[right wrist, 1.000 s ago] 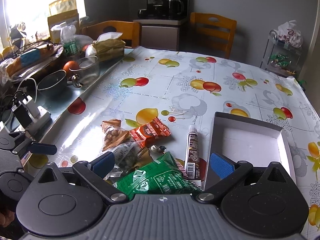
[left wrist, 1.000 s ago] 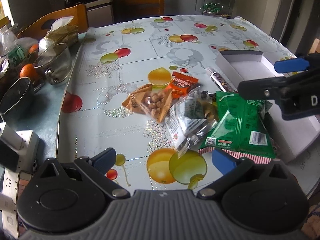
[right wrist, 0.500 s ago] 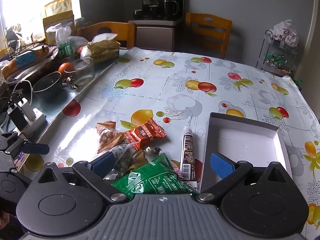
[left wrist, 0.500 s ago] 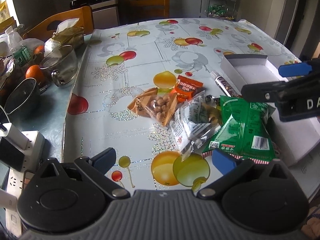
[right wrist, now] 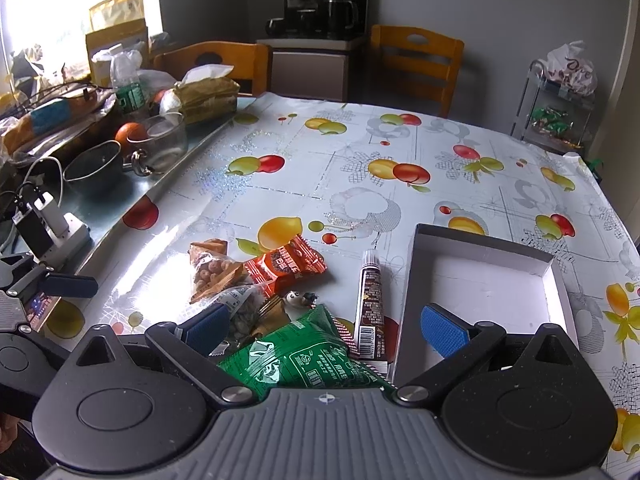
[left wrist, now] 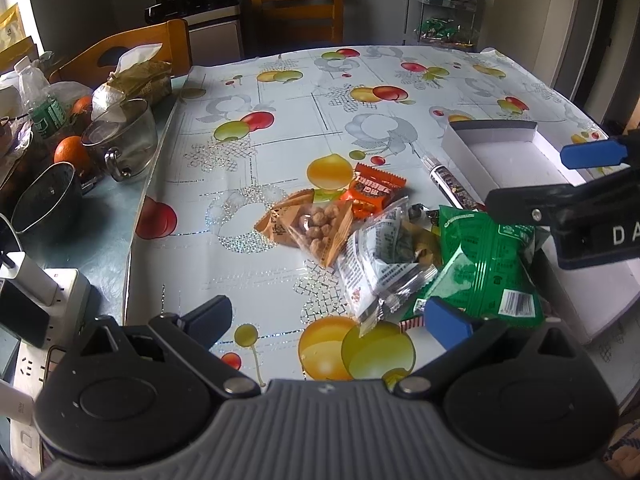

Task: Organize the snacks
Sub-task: 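Move both tools over the snack pile beside the white box, then grasp the clear plastic snack bag with the left tool while the right tool grasps the green snack bag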

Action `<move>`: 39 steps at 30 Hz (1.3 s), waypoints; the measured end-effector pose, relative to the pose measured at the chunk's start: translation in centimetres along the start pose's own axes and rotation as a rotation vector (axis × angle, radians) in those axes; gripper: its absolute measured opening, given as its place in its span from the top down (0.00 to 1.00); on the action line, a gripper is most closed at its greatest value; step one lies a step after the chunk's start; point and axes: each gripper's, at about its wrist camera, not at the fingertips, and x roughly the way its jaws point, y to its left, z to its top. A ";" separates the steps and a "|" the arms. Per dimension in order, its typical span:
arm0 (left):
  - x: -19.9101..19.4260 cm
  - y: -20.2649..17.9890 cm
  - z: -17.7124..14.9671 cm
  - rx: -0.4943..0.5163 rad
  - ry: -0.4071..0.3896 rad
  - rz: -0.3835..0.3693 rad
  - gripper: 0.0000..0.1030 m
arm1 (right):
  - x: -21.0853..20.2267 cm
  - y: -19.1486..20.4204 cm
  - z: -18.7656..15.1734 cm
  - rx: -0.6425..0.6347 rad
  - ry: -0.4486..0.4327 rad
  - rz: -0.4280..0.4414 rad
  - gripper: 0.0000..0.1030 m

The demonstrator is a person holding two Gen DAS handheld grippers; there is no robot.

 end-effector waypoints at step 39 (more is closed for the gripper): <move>3.8 -0.3 1.8 -0.177 0.022 -0.093 0.32 | -0.4 -2.4 -0.7 0.014 0.017 0.007 0.00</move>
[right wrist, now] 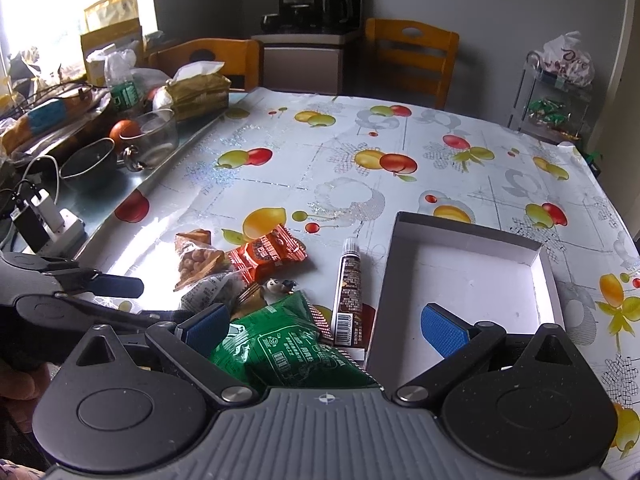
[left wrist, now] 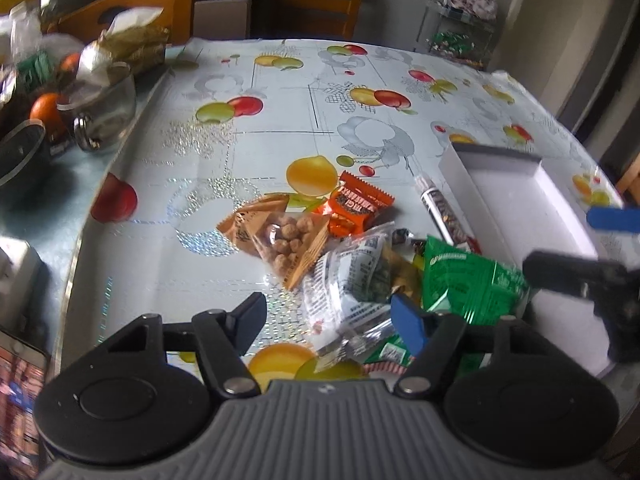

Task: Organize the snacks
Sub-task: 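Grasp the clear plastic snack bag with the left tool while the right tool grasps the green snack bag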

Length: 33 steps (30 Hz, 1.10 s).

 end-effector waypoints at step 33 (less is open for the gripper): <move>4.5 1.2 0.4 -0.096 0.061 -0.036 0.32 | 1.2 0.6 -0.5 -0.026 0.067 0.016 0.00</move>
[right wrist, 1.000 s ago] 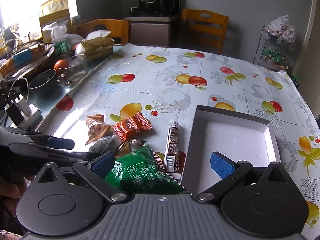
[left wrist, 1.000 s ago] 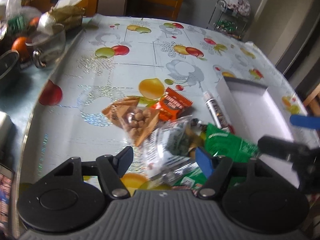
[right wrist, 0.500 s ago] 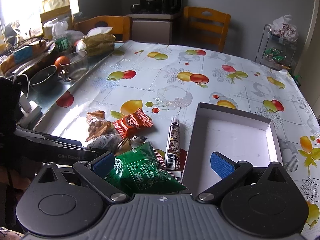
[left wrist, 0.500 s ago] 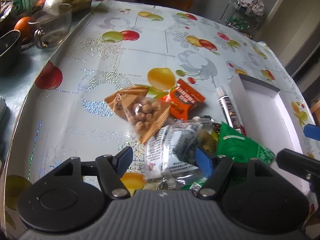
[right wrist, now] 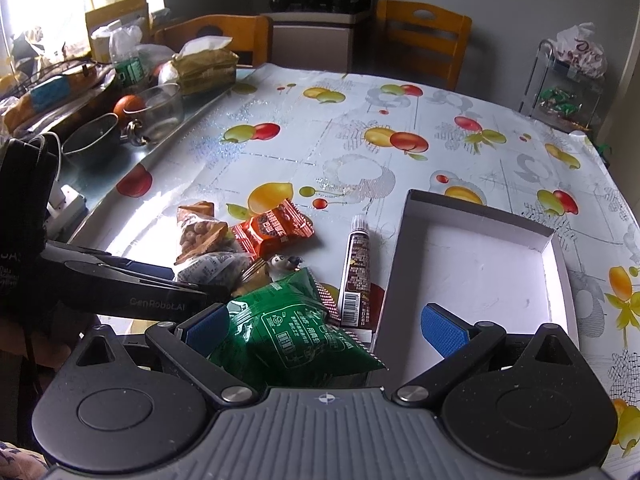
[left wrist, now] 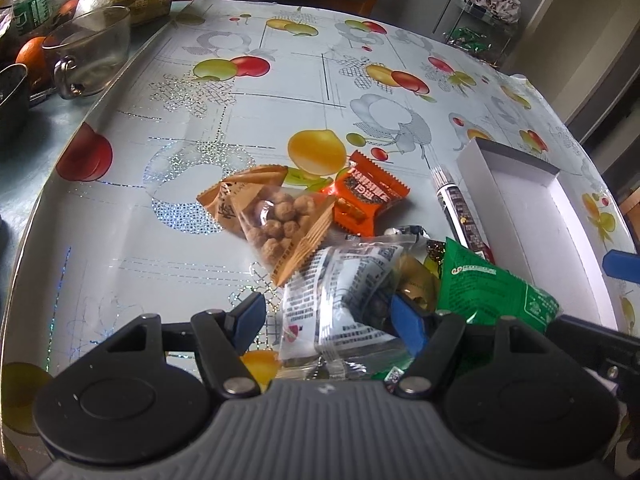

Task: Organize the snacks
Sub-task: 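Grasp the clear plastic snack bag with the left tool while the right tool grasps the green snack bag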

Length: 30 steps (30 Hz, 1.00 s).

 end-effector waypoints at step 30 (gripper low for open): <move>-3.3 1.7 -2.7 0.078 0.016 0.036 0.53 | 4.6 4.4 -1.4 -0.276 0.104 0.056 0.00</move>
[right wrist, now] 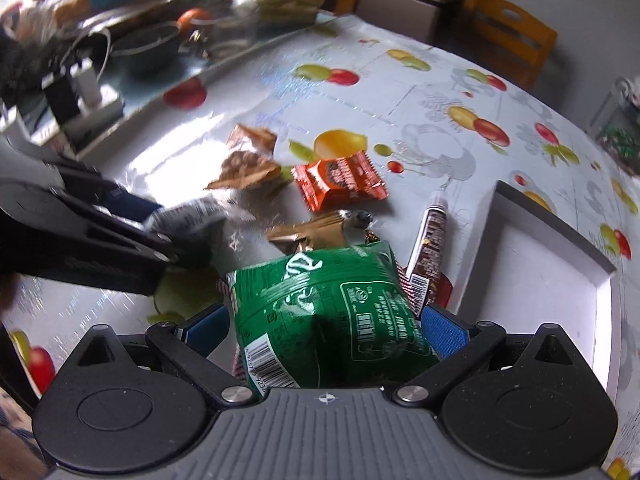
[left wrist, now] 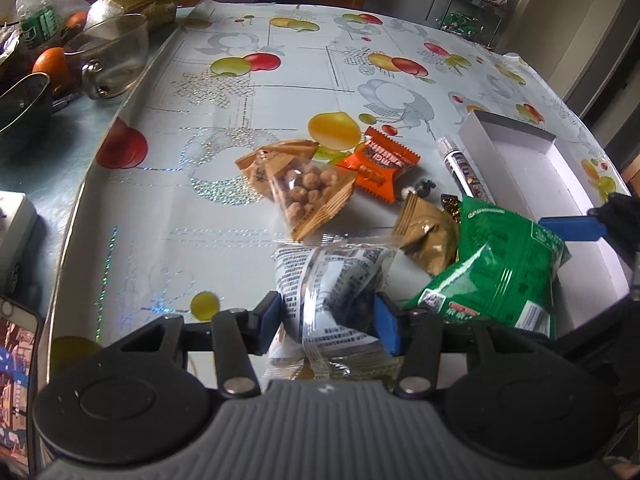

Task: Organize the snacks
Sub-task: 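Grasp the clear plastic snack bag with the left tool while the right tool grasps the green snack bag, then lift both held bags and carry them toward the white box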

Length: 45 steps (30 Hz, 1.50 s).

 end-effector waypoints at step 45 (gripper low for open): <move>-3.9 -1.2 -0.6 0.040 -0.093 0.006 0.65 | -3.7 -3.3 0.3 0.192 -0.137 0.064 0.23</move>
